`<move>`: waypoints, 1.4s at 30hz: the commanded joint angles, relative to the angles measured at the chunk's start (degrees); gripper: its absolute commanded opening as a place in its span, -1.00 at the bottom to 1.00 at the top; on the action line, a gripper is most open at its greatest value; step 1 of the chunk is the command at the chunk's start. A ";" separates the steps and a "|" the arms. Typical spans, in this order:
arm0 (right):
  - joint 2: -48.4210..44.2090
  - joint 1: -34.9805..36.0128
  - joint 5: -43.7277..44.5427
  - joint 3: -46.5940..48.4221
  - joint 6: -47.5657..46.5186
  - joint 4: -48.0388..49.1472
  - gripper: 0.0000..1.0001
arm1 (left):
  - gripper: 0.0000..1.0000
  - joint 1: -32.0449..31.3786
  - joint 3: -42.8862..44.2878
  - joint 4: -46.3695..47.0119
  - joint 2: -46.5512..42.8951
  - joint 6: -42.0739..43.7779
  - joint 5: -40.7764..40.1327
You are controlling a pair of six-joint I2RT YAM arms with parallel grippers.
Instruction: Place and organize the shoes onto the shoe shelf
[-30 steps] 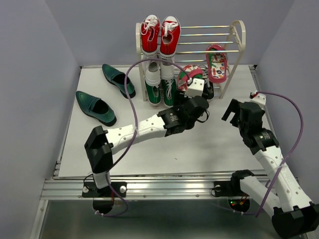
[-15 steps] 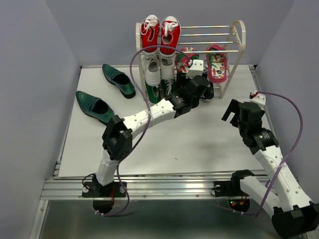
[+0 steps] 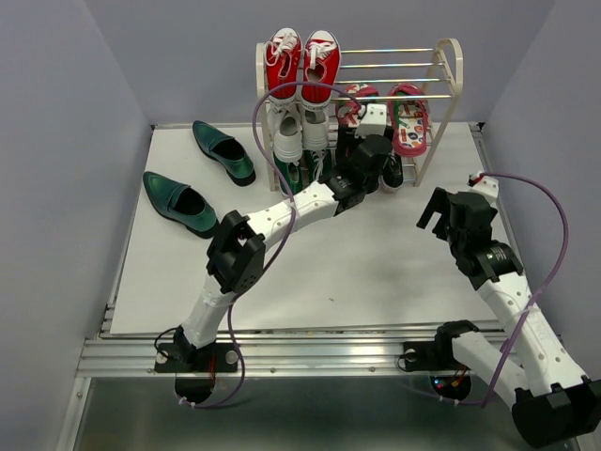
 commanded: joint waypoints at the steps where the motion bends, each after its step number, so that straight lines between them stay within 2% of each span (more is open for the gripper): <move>1: -0.42 0.43 -0.12 -0.68 -0.28 1.14 1.00 | -1.00 0.76 6.89 10.81 -0.05 2.36 -1.81; 6: -0.42 0.43 -0.30 -0.77 -0.28 1.14 1.00 | -1.00 2.16 7.68 11.08 1.36 1.84 1.44; 17: -0.07 0.43 -0.03 -0.86 -0.37 1.14 1.00 | -1.00 3.13 9.00 11.69 4.00 0.52 2.06; 18: -0.07 0.43 0.05 -0.86 -0.46 1.14 1.00 | -0.79 3.22 8.39 11.69 4.09 0.35 2.24; 19: -0.07 0.43 -0.03 -0.86 -0.37 1.14 1.00 | -0.69 3.22 8.04 11.69 3.92 0.00 2.41; 20: -0.07 0.43 -0.03 -0.86 -0.37 1.14 1.00 | -0.65 3.13 7.77 11.69 4.00 -0.18 2.42; 23: -0.07 0.43 -0.12 -0.95 -0.46 1.14 1.00 | -0.41 3.13 6.90 11.52 3.83 -0.45 2.42; 24: -0.07 0.43 -0.12 -0.95 -0.46 1.14 1.00 | -0.24 3.13 6.46 11.52 3.74 -0.45 2.50; 26: -0.07 0.43 -0.12 -1.04 -0.46 1.23 1.00 | -0.12 3.22 5.84 11.52 3.74 -0.62 2.33; 29: -0.15 0.43 -0.21 -1.21 -0.55 1.14 1.00 | 0.50 3.13 4.79 11.17 3.65 -0.45 2.94; 33: -0.51 0.43 -0.47 -1.48 -0.55 1.06 1.00 | 0.88 3.13 4.26 10.90 3.12 -0.62 3.29; 35: -0.68 0.43 -0.56 -1.56 -0.63 1.14 1.00 | 0.98 3.05 4.43 10.46 2.86 -0.27 3.56; 42: -0.86 0.43 -1.35 -1.48 -0.72 1.14 1.00 | 0.98 1.64 3.99 9.67 -0.21 1.75 3.12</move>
